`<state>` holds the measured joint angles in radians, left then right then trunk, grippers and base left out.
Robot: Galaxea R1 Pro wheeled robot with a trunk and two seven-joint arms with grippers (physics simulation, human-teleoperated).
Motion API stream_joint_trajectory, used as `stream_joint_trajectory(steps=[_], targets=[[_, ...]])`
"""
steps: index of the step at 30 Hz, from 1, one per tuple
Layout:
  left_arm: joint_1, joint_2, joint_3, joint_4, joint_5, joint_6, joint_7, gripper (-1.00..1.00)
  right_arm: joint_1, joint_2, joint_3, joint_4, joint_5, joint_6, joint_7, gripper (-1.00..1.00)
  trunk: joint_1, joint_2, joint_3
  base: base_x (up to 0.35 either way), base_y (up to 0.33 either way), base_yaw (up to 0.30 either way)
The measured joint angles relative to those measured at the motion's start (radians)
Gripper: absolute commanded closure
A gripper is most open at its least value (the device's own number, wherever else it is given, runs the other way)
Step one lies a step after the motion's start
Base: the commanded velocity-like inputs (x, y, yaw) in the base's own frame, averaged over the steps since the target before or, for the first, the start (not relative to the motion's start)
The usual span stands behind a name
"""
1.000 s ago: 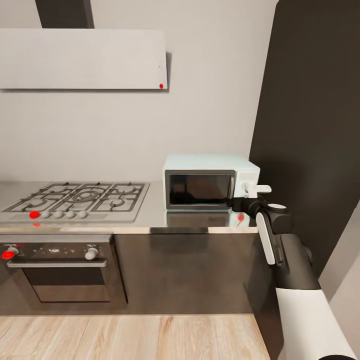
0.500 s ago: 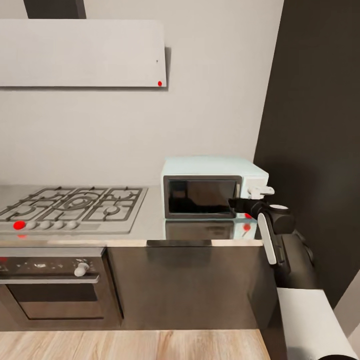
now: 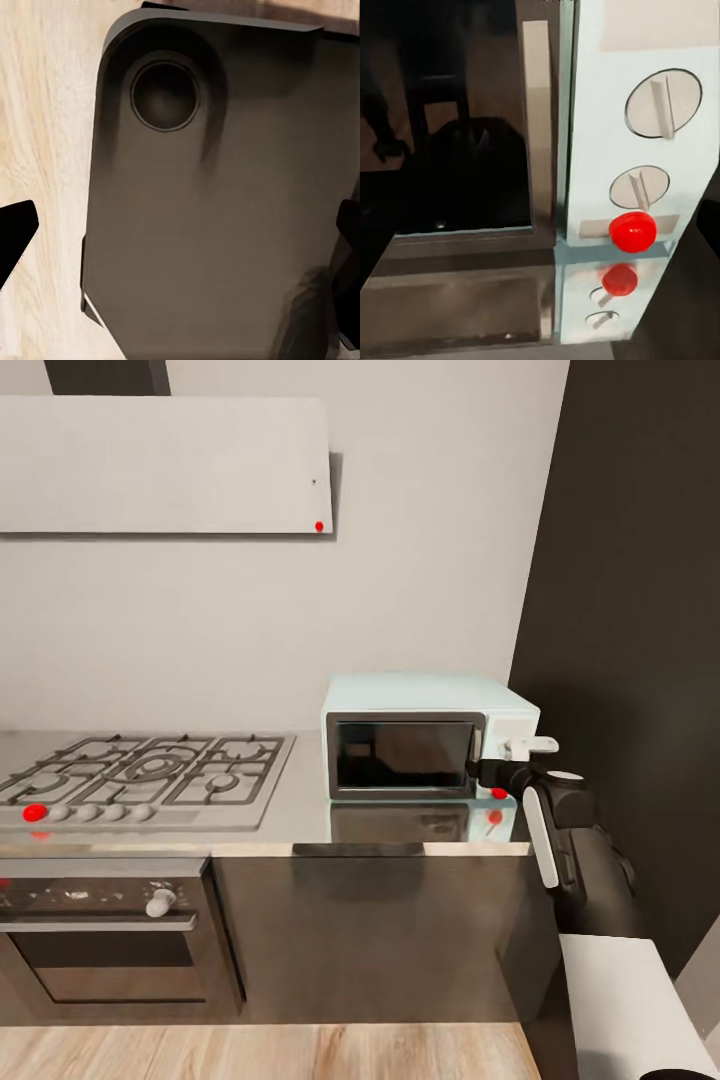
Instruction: In the kitchen, take the popcorn bag from the countertop, put it into the microwave, and heat it until the popcorn is cooked so the cooked popcorn ends up inside the bag.
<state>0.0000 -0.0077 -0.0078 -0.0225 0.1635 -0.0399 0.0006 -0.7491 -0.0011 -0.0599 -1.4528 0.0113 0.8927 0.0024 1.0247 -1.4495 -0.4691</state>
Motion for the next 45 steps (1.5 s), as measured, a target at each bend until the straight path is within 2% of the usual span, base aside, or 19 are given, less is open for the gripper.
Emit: stream_joint_trajectory(steps=[9,45], targets=[[0.0,0.0,-0.001,0.0,-0.003,0.001,-0.001,-1.0,0.0,0.0,0.0,0.001,-0.003,-0.001,0.0,-1.0,0.0,0.0,0.0,0.244,0.0,0.0],[0.0,0.001,0.0,0.0,0.002,-0.001,-0.001,-1.0,0.0,0.0,0.0,0.003,-0.006,-0.004,0.002,-1.0,0.0,0.0,0.0,0.034,-0.01,0.0]])
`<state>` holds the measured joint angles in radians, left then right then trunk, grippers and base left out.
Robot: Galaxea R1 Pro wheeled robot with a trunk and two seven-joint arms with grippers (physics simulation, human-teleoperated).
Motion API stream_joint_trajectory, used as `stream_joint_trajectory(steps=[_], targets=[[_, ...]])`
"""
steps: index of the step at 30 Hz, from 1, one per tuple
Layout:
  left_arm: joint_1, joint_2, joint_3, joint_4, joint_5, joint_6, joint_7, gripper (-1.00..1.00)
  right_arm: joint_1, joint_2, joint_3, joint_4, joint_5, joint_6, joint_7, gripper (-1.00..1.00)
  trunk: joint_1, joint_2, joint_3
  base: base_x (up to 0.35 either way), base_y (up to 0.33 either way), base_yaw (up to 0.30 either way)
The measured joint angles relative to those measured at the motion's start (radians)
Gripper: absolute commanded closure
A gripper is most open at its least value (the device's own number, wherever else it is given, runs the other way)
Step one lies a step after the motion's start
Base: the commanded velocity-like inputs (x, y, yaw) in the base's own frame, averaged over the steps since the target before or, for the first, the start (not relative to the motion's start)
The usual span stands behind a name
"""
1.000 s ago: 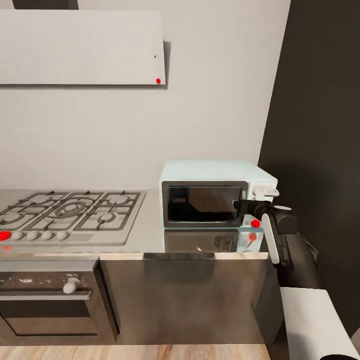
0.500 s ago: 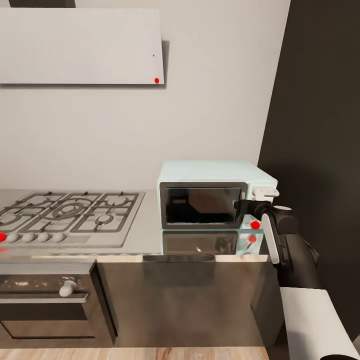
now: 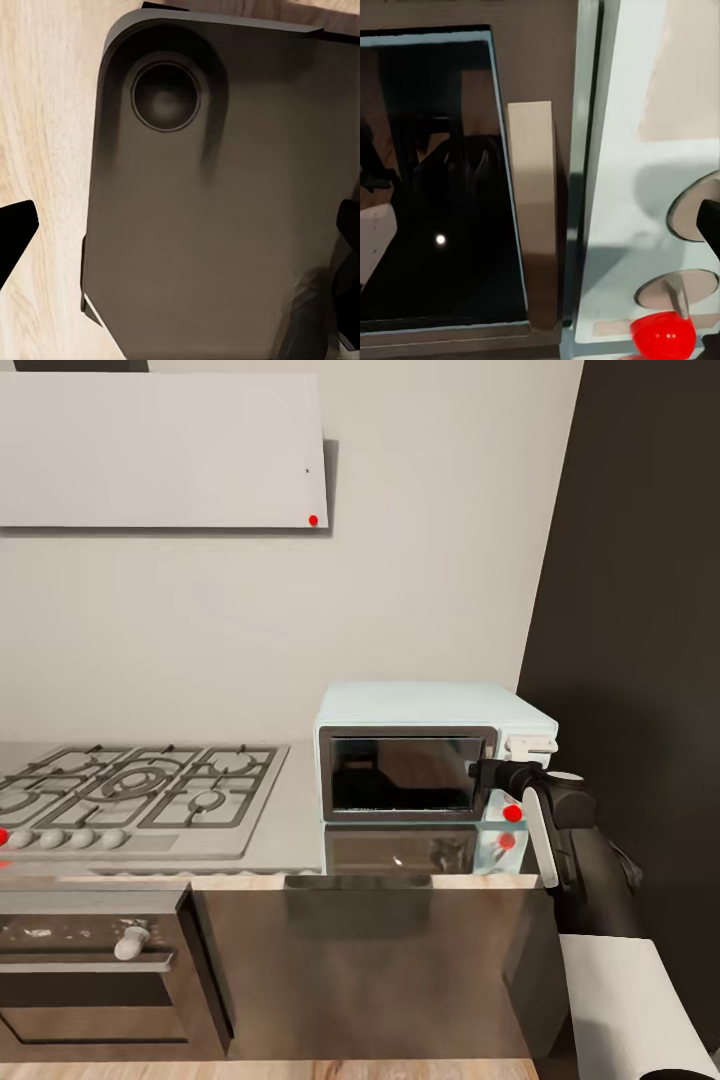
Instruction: In the kitchen, take the popcorn bag from the countertop, put it into the microwave, and heat it until the popcorn is cooked so the cooked popcorn ends up inside the bag.
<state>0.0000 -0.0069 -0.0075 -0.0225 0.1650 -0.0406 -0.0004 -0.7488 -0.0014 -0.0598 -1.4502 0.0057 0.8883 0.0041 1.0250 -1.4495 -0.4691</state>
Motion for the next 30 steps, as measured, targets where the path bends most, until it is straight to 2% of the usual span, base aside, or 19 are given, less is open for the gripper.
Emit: stream_joint_trajectory(steps=[23,24,29,30], targets=[[0.0,-0.001,-0.003,0.0,-0.006,0.0,0.0,-1.0,0.0,-0.001,0.006,0.0,0.001,-0.003,0.003,-1.0,0.0,0.0,0.0,0.016,0.0,0.0],[0.0,-0.001,-0.003,0.0,-0.006,0.0,0.0,-1.0,0.0,-0.001,0.006,0.0,0.001,-0.003,0.002,1.0,0.0,0.0,0.0,0.0,0.0,0.0],[0.0,-0.001,-0.003,0.0,-0.006,0.0,0.0,-1.0,0.0,-0.001,0.007,0.0,0.003,-0.003,0.003,1.0,0.0,0.0,0.0,0.0,0.0,0.0],[0.0,-0.001,-0.003,0.0,-0.006,0.0,0.0,-1.0,0.0,-0.001,0.007,0.0,0.014,-0.003,0.002,1.0,0.0,0.0,0.0,0.0,0.0,0.0]])
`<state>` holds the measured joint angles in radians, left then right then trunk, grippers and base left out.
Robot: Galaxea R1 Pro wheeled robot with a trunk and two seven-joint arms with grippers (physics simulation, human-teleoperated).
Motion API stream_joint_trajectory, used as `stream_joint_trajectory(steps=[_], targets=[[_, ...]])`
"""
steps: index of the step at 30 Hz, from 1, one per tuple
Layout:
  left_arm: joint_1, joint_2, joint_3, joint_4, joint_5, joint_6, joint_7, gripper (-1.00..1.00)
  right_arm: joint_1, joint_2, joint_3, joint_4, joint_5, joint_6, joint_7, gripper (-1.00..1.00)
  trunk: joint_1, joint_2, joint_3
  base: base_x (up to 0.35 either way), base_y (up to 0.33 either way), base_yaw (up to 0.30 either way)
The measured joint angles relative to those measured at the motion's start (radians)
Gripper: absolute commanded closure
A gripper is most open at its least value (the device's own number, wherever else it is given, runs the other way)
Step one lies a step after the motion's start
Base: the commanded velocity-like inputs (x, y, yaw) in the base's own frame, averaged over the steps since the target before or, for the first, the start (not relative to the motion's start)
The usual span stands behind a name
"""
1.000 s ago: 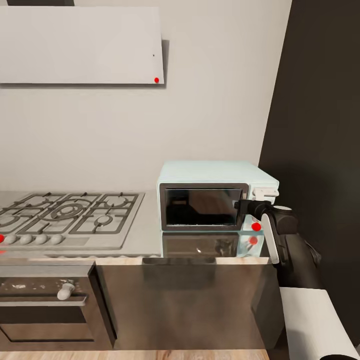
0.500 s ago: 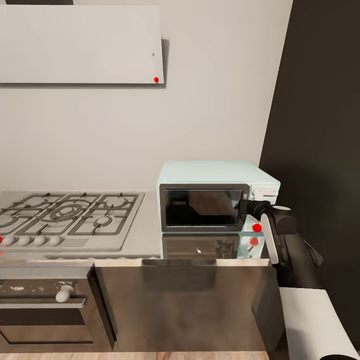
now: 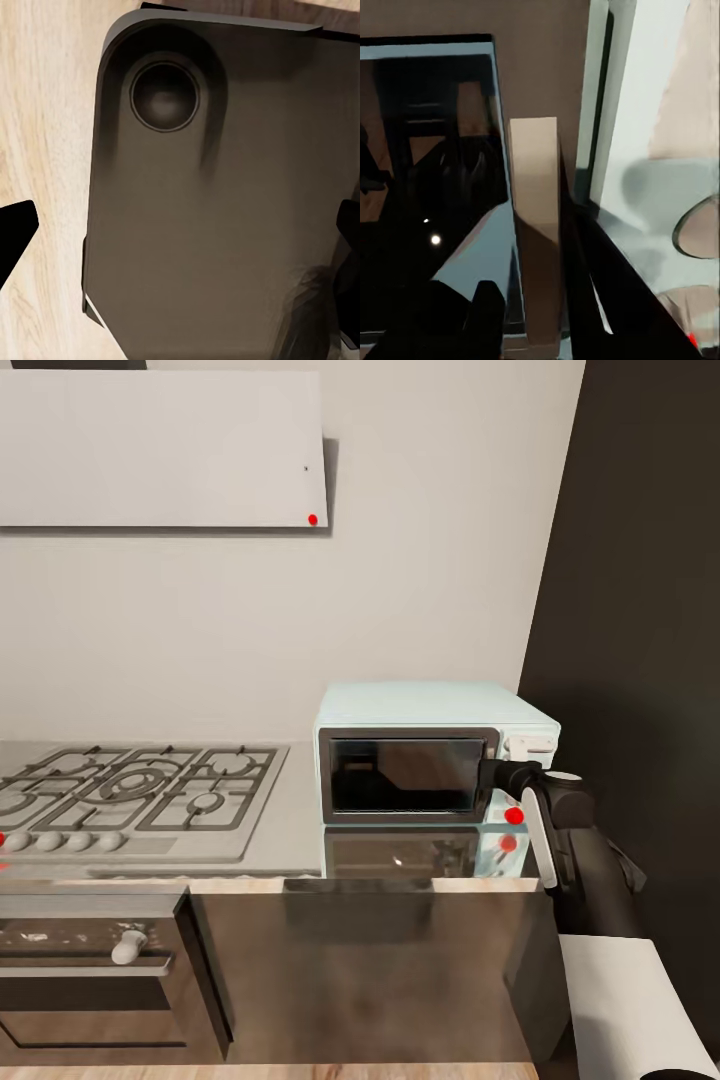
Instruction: In the kitchen, take the popcorn bag from the countertop, put it into the microwave, and heat it until the popcorn is cooked so the cooked popcorn ends up inside the bag.
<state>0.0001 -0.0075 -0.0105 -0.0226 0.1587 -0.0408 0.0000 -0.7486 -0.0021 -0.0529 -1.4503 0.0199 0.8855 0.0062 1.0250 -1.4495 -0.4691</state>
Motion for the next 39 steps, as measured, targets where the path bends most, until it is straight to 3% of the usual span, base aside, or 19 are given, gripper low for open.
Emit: stream_joint_trajectory(steps=[4,11,19,34,35,37,39], targets=[[0.0,0.0,0.0,0.0,0.0,0.0,0.0,-1.0,0.0,-0.001,-0.001,0.0,0.013,0.0,-0.003,1.0,0.0,0.0,0.0,0.0,0.0,0.0],[0.0,0.0,0.003,0.0,0.004,-0.001,0.0,-1.0,0.0,0.0,0.0,0.0,-0.009,-0.001,-0.025,1.0,0.0,0.0,0.0,-0.039,0.01,0.0],[0.0,-0.001,0.009,0.0,0.009,-0.002,0.004,-1.0,0.0,0.0,-0.003,0.0,0.047,0.001,-0.035,1.0,0.001,0.0,0.0,-0.284,0.128,0.0],[0.0,-0.003,0.007,0.0,0.003,-0.002,0.007,-1.0,-0.001,-0.001,-0.113,-0.006,0.042,0.001,-0.027,1.0,0.0,0.0,0.0,-0.241,0.202,0.0],[0.003,-0.002,0.007,-0.002,0.004,-0.002,0.006,-1.0,0.0,0.002,-0.108,0.004,0.079,0.0,-0.035,1.0,0.0,0.0,0.0,0.0,0.0,0.0],[0.003,-0.002,0.007,-0.001,0.004,-0.002,0.006,-1.0,0.0,0.002,-0.116,-0.006,0.048,-0.002,-0.027,1.0,0.0,0.0,0.0,0.0,0.0,0.0],[0.003,-0.002,0.007,-0.001,0.004,-0.002,0.006,-1.0,0.0,0.002,-0.118,-0.007,0.044,0.0,-0.025,1.0,0.0,0.0,0.0,0.0,0.0,0.0]])
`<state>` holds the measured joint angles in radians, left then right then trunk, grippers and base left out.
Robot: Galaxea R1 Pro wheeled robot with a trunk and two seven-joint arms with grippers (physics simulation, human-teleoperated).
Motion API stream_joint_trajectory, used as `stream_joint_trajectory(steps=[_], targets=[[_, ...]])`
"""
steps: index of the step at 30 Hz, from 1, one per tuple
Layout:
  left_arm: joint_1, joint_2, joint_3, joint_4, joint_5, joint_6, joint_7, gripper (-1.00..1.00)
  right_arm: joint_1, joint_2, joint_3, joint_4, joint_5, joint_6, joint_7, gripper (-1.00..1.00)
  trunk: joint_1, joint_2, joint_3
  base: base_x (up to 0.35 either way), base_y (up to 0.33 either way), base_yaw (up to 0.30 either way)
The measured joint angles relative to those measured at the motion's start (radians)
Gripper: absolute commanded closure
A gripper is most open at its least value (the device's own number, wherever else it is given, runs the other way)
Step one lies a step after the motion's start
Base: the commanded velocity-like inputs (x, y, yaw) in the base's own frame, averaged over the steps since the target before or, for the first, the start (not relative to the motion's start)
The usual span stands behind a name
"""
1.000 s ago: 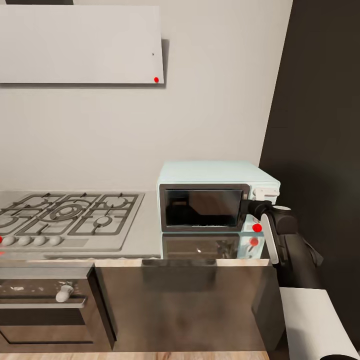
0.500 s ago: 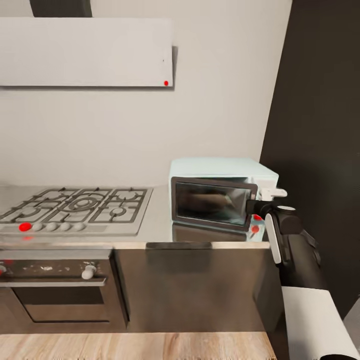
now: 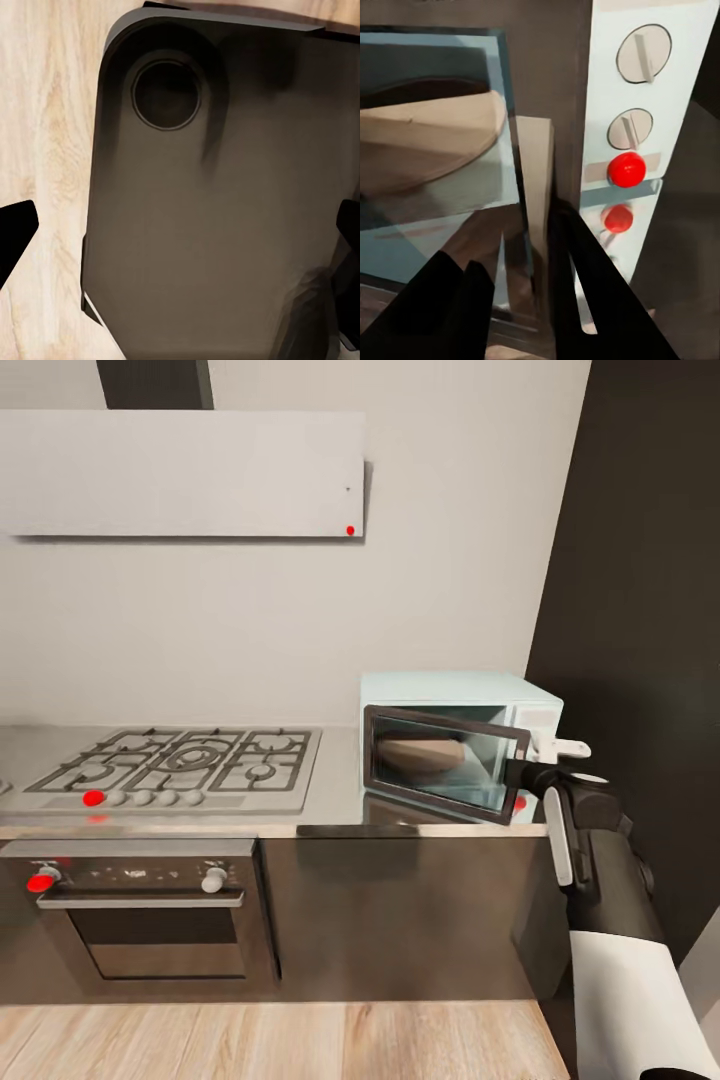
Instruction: In the kitchen, take the popcorn bag from the countertop, put it into the microwave, and heat it until the popcorn is cooked so the cooked popcorn ends up inside the bag.
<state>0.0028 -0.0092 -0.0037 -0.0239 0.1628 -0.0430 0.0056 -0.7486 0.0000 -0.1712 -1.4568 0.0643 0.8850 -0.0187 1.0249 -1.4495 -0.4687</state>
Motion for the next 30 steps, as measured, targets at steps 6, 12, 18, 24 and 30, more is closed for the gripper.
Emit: stream_joint_trajectory(steps=[6,12,18,24,30], targets=[[0.0,0.0,0.0,0.0,0.0,0.0,0.0,-1.0,0.0,-0.013,-0.001,0.003,-0.02,0.001,0.014,1.0,0.0,0.0,0.0,0.0,0.0,0.0],[0.0,0.0,0.0,0.0,0.0,0.0,0.0,-1.0,0.0,-0.014,-0.001,0.007,-0.006,0.002,0.009,-1.0,0.0,0.0,0.0,0.0,0.0,0.0],[0.0,0.0,0.0,0.0,0.0,0.0,0.0,-1.0,0.0,-0.014,-0.001,0.006,0.015,0.003,0.004,-1.0,0.0,0.0,0.0,0.0,0.0,0.0],[0.0,0.0,0.0,0.0,0.0,0.0,0.0,-1.0,-0.002,-0.016,-0.001,-0.009,0.014,0.032,0.074,-1.0,0.0,0.0,0.0,0.0,0.0,0.0],[0.0,0.0,0.0,0.0,0.001,0.0,0.0,-1.0,0.015,-0.157,-0.003,-0.042,0.01,0.084,0.25,-1.0,0.0,0.0,0.0,0.0,0.0,0.0]])
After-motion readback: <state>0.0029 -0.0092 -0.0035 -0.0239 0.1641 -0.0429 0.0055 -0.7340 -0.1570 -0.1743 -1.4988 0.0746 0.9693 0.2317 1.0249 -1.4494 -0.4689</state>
